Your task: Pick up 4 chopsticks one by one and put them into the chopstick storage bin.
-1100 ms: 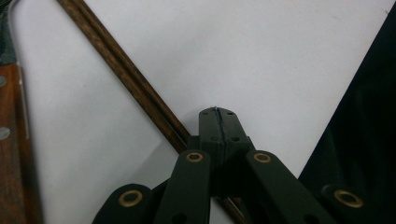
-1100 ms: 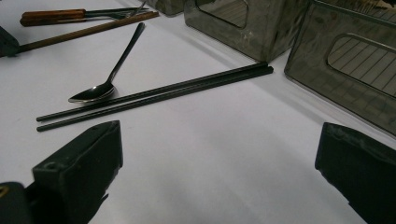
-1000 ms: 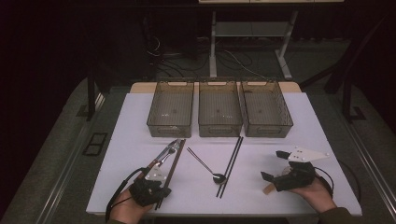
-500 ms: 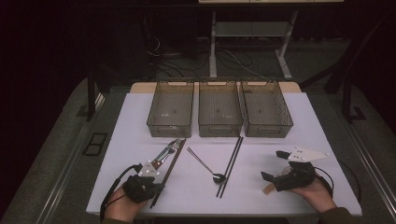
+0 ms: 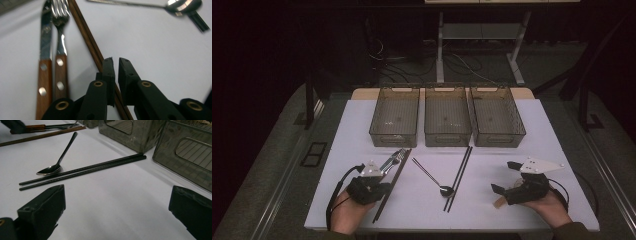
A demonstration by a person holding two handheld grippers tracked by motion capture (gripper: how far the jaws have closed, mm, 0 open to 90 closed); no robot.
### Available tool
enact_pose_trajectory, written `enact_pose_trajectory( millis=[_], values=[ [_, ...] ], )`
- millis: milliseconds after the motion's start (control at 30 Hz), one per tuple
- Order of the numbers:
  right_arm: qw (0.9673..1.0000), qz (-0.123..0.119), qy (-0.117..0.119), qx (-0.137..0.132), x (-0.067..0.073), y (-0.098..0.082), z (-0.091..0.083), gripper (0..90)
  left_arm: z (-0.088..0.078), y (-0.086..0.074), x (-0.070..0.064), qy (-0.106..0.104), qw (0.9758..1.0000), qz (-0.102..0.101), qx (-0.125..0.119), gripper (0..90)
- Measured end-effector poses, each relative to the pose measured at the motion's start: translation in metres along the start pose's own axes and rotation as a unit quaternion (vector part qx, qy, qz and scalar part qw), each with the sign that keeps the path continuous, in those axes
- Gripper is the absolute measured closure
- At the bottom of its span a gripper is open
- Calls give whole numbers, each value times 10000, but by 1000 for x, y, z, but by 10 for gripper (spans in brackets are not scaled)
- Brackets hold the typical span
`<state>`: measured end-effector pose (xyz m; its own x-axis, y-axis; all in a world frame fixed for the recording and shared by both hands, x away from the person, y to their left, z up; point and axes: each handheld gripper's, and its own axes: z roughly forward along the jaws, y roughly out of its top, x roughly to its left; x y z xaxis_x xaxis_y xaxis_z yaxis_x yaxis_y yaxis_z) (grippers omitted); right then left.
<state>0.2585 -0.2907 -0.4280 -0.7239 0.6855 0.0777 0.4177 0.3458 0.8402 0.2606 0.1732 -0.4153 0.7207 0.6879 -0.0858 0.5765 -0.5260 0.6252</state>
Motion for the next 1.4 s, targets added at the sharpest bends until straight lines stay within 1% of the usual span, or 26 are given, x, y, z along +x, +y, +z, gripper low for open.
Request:
enact_pose_trajectory(
  millis=[67, 133, 167, 200, 233, 300, 400, 433, 467, 500, 533, 600, 633, 767, 833, 900, 967, 1200, 1233, 1333, 1367, 1400],
  values=[
    [10000, 15, -5, 0, 0, 0, 0, 10, 5, 7, 5, 20, 9999, -94, -62, 775],
    [10000, 12, -3, -4, 0, 0, 0, 10, 12, 14, 9, 104, 9997, -178, -117, 727],
    [10000, 17, -3, 1, 0, 0, 0, 10, 15, 18, 11, 101, 9997, -201, -102, 721],
    [10000, 9, -4, -2, 0, 0, 0, 10, 19, 21, 13, 103, 9995, -273, -149, 712],
    [10000, 12, 0, 2, 0, 0, 0, 10, 23, 24, 15, 134, 9994, -308, -118, 701],
    [10000, 12, 0, 4, 0, 0, 0, 10, 31, 30, 19, 190, 9993, -312, -57, 688],
    [10000, 27, 1, -4, 0, 0, 0, 10, 43, 35, 21, 227, 9991, -349, 27, 679],
    [10000, 26, 1, -3, 0, 0, 0, 10, 46, 37, 22, 299, 9990, -315, 87, 670],
    [10000, 25, 2, -1, 0, 0, 0, 10, 48, 38, 22, 293, 9991, -290, 91, 668],
    [10000, 23, 0, 4, 0, 0, 0, 10, 50, 38, 22, 304, 9990, -310, 113, 669],
    [10000, 18, 4, 4, 0, 0, 0, 10, 51, 39, 22, 339, 9990, -239, 159, 670],
    [10000, 3, 8, 4, 0, 0, 0, 10, 52, 38, 22, 363, 9989, -243, 177, 678],
    [10000, 2, 12, 3, 0, 0, 0, 10, 53, 38, 22, 402, 9988, -195, 210, 680],
    [10000, -7, 13, 4, 0, 0, 0, 10, 53, 38, 23, 431, 9987, -160, 206, 706],
    [10000, -8, 10, 2, 1, 0, 0, 10, 53, 38, 23, 396, 9989, -156, 207, 721],
    [10000, -14, 16, 7, 1, 0, 0, 10, 53, 38, 23, 389, 9990, -102, 201, 726],
    [10000, -13, 14, 16, 1, 0, 0, 10, 54, 39, 22, 342, 9992, -94, 194, 729],
    [10000, -15, 11, 7, 1, 0, 0, 10, 57, 41, 17, 218, 9996, 52, 189, 739],
    [10000, -15, 14, 6, 1, 0, 0, 10, 57, 41, 16, 225, 9996, 61, 180, 740],
    [10000, -14, 10, 7, 1, 0, 0, 10, 59, 42, 13, 157, 9997, 117, 151, 741],
    [10000, -11, 9, 8, 1, 0, 0, 10, 59, 43, 13, 122, 9997, 181, 146, 742],
    [10000, -14, 11, 7, 1, 0, 0, 10, 60, 43, 12, 80, 9997, 183, 160, 744]
  ],
)
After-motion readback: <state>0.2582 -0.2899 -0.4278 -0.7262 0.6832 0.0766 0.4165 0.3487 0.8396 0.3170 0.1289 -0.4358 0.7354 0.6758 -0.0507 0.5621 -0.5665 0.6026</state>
